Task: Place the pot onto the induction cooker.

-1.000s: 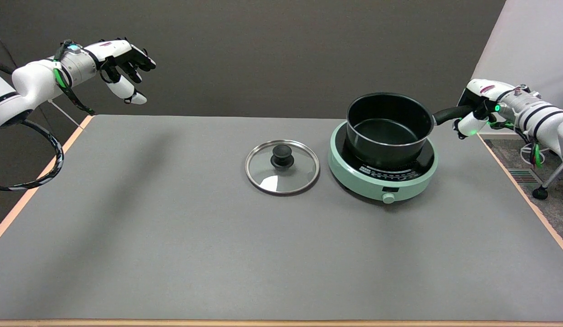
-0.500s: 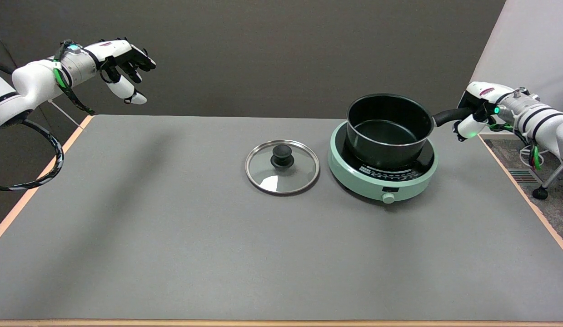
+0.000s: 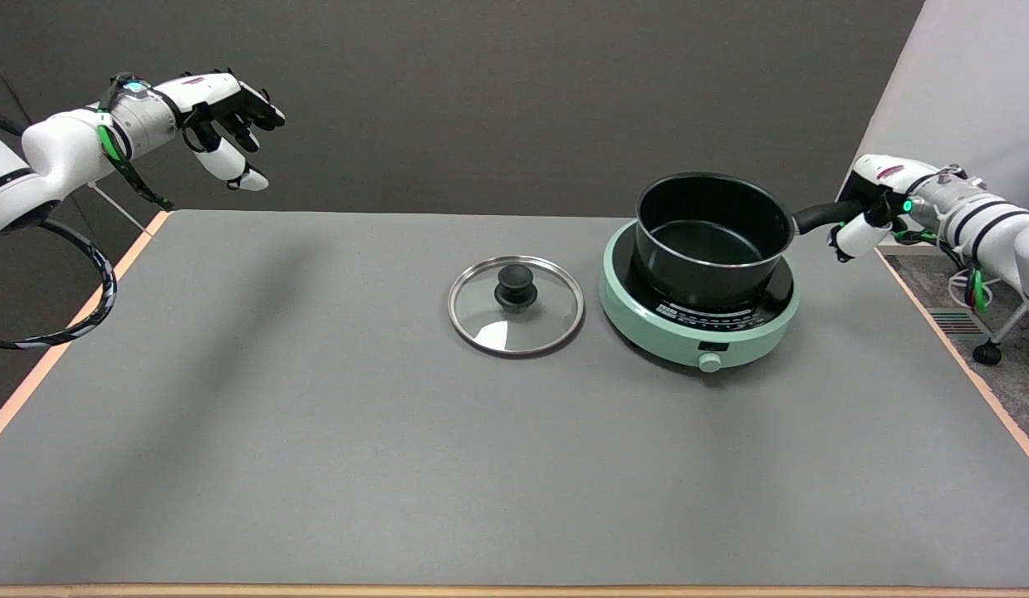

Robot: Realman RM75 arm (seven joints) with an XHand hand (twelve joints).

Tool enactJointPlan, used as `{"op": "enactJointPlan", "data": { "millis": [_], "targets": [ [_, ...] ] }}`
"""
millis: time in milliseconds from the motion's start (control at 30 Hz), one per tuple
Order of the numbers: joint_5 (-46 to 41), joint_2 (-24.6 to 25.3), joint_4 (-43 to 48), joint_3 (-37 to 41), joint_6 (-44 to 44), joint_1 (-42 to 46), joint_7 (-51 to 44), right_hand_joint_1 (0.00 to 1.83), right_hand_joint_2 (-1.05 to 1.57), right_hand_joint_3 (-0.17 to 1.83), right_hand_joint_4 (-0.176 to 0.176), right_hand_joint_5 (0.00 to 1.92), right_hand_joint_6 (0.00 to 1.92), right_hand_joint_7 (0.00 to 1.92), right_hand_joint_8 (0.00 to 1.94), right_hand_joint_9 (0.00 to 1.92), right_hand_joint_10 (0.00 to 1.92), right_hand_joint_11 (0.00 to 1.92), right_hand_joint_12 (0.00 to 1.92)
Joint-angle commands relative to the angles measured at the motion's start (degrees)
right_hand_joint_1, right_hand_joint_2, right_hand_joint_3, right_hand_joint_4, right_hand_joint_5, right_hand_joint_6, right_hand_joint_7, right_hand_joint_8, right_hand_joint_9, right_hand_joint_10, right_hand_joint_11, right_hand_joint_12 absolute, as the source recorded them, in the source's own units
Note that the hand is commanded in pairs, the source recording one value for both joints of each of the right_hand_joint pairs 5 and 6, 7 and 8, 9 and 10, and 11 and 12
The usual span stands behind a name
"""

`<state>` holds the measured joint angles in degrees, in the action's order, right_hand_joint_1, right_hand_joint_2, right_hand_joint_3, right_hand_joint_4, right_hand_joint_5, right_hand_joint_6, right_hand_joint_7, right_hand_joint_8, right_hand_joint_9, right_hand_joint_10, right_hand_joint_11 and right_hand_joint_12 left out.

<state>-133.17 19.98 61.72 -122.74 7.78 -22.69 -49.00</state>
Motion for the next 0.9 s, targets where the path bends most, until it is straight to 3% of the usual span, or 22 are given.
{"op": "enactJointPlan", "data": {
  "millis": [33, 67, 133, 300, 367, 400, 433, 467, 533, 567, 667, 900],
  "targets": [
    [0.4, 1.2, -1.2, -0.1, -1.3, -0.4, 0.0, 1.12, 0.79, 1.69, -0.092, 1.41, 1.41, 1.41, 1.41, 1.41, 1.41, 1.41, 1.41],
    [0.4, 1.2, -1.2, -0.1, -1.4, -0.4, 0.0, 1.1, 0.79, 1.71, -0.058, 1.3, 1.3, 1.3, 1.3, 1.3, 1.3, 1.3, 1.3],
    [0.7, 1.2, -1.2, -0.1, -1.7, -0.4, 0.0, 1.07, 0.78, 1.73, -0.027, 1.21, 1.21, 1.21, 1.21, 1.21, 1.21, 1.21, 1.21],
    [2.6, 1.2, -1.2, 0.3, -2.7, -0.4, 0.0, 1.02, 0.75, 1.74, 0.002, 1.04, 1.04, 1.04, 1.04, 1.04, 1.04, 1.04, 1.04],
    [3.3, 1.2, -1.2, 0.5, -2.9, -0.5, 0.0, 1.01, 0.69, 1.67, -0.013, 0.98, 0.98, 0.98, 0.98, 0.98, 0.98, 0.98, 0.98],
    [3.8, 1.2, -1.2, 0.5, -3.1, -0.6, 0.0, 1.01, 0.65, 1.62, -0.056, 0.96, 0.96, 0.96, 0.96, 0.96, 0.96, 0.96, 0.96],
    [4.2, 1.2, -1.1, 0.5, -3.2, -0.7, 0.0, 1.0, 0.63, 1.56, -0.176, 0.93, 0.93, 0.93, 0.93, 0.93, 0.93, 0.93, 0.93],
    [4.8, 1.2, -1.0, 0.7, -3.4, -0.7, 0.0, 1.02, 0.61, 1.53, -0.176, 0.92, 0.92, 0.92, 0.92, 0.92, 0.92, 0.92, 0.92],
    [6.3, 1.2, -0.7, 1.2, -3.9, -0.7, 0.0, 0.99, 0.3, 1.64, -0.176, 0.81, 0.81, 0.81, 0.81, 0.81, 0.81, 0.81, 0.81],
    [7.2, 1.2, -0.4, 1.6, -4.0, -0.7, 0.0, 1.03, -0.18, 1.73, -0.176, 0.61, 0.61, 0.61, 0.61, 0.61, 0.61, 0.61, 0.61],
    [9.4, 1.2, 0.3, 2.6, -4.4, -0.7, 0.0, 1.23, -0.58, 1.5, -0.176, 0.32, 0.32, 0.32, 0.32, 0.32, 0.32, 0.32, 0.32],
    [10.7, 0.8, 1.7, 3.3, -4.6, -0.7, 0.0, 1.33, -0.78, 1.5, -0.176, 0.31, 0.31, 0.31, 0.31, 0.31, 0.31, 0.31, 0.31]
  ]
}}
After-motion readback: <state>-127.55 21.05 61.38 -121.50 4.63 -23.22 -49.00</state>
